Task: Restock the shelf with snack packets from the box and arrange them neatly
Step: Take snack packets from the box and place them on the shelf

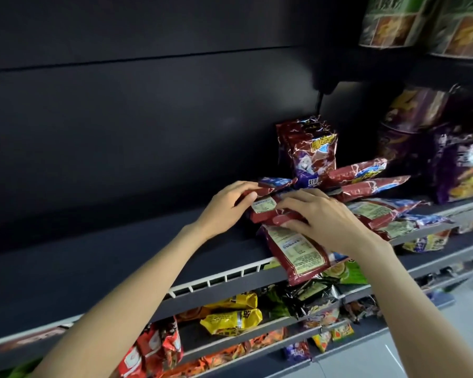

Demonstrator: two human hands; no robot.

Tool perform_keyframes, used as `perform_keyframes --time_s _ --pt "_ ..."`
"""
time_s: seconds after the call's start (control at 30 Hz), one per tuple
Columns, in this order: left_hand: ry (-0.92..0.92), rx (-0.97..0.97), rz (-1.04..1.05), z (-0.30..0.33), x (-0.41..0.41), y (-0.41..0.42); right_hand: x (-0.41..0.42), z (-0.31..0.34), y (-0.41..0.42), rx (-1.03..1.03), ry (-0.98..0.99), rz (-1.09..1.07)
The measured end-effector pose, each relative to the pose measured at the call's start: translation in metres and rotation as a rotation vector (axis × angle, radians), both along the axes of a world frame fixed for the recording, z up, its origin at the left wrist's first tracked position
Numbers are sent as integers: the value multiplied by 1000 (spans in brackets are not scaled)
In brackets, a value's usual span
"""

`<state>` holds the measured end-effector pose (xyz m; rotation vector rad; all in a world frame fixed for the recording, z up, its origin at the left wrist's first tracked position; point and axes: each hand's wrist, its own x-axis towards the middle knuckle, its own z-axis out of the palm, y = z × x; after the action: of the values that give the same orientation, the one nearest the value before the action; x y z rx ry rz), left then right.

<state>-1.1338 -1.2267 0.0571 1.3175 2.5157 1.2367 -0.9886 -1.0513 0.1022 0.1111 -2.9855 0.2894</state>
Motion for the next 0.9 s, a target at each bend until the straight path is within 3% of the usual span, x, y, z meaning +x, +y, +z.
perform_keyframes --time_s 0.1,0.2,0.3,0.37,0.47,0.63,0.77,0.9 --pt "-10 -28 -72 1 12 9 10 3 11 53 99 -15" --pt "-86 -57 -97 4 18 13 19 -3 11 127 78 -32" --pt "-237 -28 -99 10 23 8 23 -9 6 120 46 -32" --pt "-244 6 -66 14 29 6 25 -10 7 80 135 -34" --pt "-66 35 35 20 36 1 30 -6 0 45 392 -2" --pt "445 115 304 35 73 -35 37 1 -45 -147 681 148" --pt "741 34 448 40 118 -93 32 -9 -90 -274 717 264" --pt "737 -178 578 39 173 -174 25 -22 -150 -316 536 447"
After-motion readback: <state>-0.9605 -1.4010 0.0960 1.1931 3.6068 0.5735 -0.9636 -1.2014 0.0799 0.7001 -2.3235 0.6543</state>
